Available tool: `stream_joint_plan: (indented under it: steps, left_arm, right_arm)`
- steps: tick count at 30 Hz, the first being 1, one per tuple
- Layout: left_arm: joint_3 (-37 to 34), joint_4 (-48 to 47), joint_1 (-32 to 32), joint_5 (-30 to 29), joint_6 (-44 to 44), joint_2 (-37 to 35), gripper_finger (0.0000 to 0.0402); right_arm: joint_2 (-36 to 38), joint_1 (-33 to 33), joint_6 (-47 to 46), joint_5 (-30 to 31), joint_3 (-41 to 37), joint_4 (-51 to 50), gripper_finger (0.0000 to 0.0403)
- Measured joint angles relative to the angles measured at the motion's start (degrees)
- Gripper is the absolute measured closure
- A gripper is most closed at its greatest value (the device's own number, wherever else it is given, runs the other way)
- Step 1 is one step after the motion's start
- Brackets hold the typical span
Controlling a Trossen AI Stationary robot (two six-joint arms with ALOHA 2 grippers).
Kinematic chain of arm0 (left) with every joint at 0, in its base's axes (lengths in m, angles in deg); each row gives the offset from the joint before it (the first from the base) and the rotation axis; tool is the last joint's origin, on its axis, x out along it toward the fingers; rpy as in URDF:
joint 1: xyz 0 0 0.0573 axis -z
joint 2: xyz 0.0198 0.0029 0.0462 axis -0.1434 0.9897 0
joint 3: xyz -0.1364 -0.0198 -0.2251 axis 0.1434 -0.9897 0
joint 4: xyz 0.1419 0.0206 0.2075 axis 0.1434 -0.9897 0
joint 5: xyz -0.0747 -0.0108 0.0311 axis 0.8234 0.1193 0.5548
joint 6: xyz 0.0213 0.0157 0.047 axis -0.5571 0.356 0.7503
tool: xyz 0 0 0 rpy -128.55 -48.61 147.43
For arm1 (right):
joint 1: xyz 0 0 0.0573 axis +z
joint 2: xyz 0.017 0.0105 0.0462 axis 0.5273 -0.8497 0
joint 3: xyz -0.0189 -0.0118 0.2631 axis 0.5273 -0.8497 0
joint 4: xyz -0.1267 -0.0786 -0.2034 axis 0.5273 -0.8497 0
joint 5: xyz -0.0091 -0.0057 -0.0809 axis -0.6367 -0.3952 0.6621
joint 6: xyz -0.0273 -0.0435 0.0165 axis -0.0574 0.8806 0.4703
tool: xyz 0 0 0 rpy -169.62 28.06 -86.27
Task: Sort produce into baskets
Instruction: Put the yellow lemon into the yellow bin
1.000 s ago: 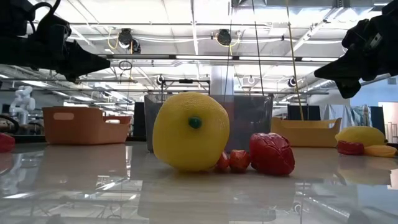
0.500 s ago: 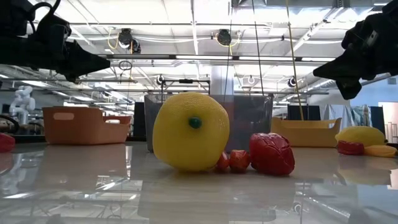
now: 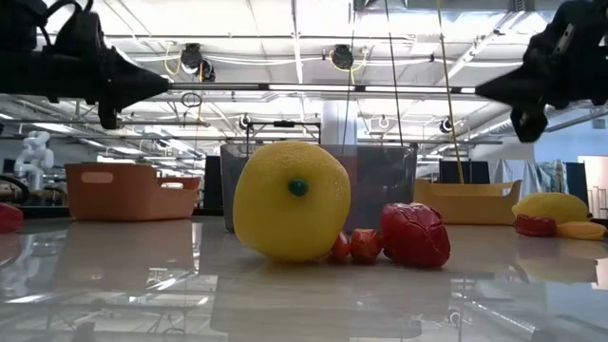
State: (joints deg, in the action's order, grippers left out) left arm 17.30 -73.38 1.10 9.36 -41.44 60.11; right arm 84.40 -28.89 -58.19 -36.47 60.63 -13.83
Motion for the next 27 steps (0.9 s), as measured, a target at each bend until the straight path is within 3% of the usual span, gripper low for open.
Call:
stream_joint_plan:
  steps: [4,11,19,22,27]
  left_arm:
    - [0.0,0.21,0.01,0.26,-6.2,0.02,0.0339]
    - [0.2,7.11,0.14,-0.27,-6.63,0.58,0.0339]
    - [9.27,5.64,0.03,0.44,2.76,8.45,0.0339]
    - [14.16,4.71,0.04,4.04,6.04,14.71,0.0339]
    - [26.27,-5.26,0.04,8.41,13.65,27.11,0.0339]
  right_arm:
    - [0.0,0.04,4.91,-0.61,0.0,3.21,0.0403]
    - [-2.61,0.07,6.46,-6.71,0.95,9.74,0.0403]
    - [-15.21,0.05,10.66,-4.99,8.39,8.31,0.0403]
    - [-21.83,0.05,10.06,-4.59,13.76,2.76,0.0403]
    - [-34.78,0.04,6.88,-5.4,28.88,-16.71,0.0403]
